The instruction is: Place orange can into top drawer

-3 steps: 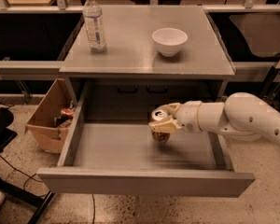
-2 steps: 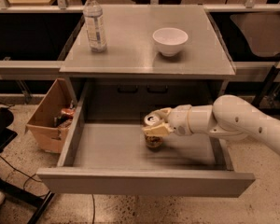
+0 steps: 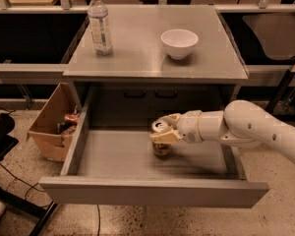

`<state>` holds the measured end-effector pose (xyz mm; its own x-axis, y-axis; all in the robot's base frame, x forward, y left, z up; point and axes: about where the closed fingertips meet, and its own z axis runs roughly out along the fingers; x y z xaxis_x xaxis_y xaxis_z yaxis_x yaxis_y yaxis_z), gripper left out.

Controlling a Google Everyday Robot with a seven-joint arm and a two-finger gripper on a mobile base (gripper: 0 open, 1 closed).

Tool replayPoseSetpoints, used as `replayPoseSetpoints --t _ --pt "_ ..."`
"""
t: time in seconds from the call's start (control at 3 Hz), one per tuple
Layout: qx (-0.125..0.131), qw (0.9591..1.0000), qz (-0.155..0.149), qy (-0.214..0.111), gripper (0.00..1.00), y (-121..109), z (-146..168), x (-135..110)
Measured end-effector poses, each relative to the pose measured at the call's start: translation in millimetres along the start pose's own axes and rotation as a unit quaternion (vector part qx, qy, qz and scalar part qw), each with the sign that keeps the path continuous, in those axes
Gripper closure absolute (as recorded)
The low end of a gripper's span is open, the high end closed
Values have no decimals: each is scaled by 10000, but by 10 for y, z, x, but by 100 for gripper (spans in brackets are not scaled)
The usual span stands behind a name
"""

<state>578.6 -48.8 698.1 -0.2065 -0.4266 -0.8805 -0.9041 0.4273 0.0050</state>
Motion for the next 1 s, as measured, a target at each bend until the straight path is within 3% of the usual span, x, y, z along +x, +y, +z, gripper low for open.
replayPoseSetpoints --t 0.67,1.0 --pt "-1 10000 0 0 11 0 0 0" --pt "1 10000 41 -51 0 6 7 -11"
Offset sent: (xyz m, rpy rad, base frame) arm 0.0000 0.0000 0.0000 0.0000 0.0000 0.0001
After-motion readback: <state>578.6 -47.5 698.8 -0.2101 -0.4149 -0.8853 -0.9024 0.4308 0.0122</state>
